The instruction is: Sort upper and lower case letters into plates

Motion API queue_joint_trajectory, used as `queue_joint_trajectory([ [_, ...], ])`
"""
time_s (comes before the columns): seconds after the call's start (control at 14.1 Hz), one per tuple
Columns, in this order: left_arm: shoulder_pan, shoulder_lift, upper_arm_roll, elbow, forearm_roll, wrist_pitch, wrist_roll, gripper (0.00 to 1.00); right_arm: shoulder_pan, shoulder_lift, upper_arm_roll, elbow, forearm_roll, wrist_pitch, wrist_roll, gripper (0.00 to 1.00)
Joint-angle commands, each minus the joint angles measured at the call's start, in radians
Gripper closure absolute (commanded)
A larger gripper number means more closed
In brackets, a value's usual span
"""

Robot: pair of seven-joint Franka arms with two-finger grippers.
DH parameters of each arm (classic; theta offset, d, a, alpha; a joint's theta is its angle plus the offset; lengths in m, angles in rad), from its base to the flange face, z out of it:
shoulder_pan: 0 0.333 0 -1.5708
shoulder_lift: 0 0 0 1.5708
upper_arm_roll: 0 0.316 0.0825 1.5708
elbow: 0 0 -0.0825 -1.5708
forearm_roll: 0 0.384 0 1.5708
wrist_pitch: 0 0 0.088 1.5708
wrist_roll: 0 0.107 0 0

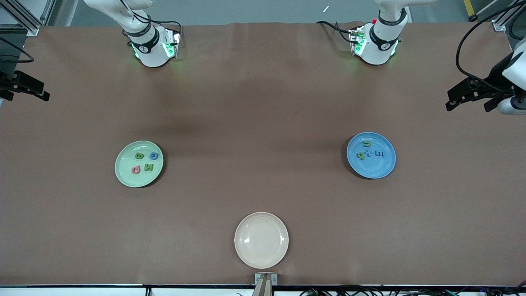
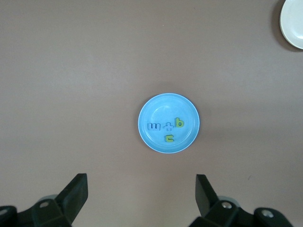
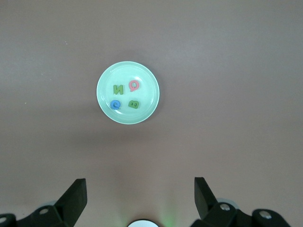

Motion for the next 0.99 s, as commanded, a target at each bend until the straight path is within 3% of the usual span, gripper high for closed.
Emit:
queue_joint_trajectory([
  [0.0,-0.012,0.002,0.016,0.018,0.018,-0.018,0.000,0.00,-0.010,-0.025,0.012,-0.033,0.004,0.022,-0.010,0.00],
  [0.92,-0.006,-0.007,0.006,0.032,0.000,-0.011,0.000,0.00,-0.010,-0.048,0.013,-0.049,-0.001,0.019,-0.018,0.00],
])
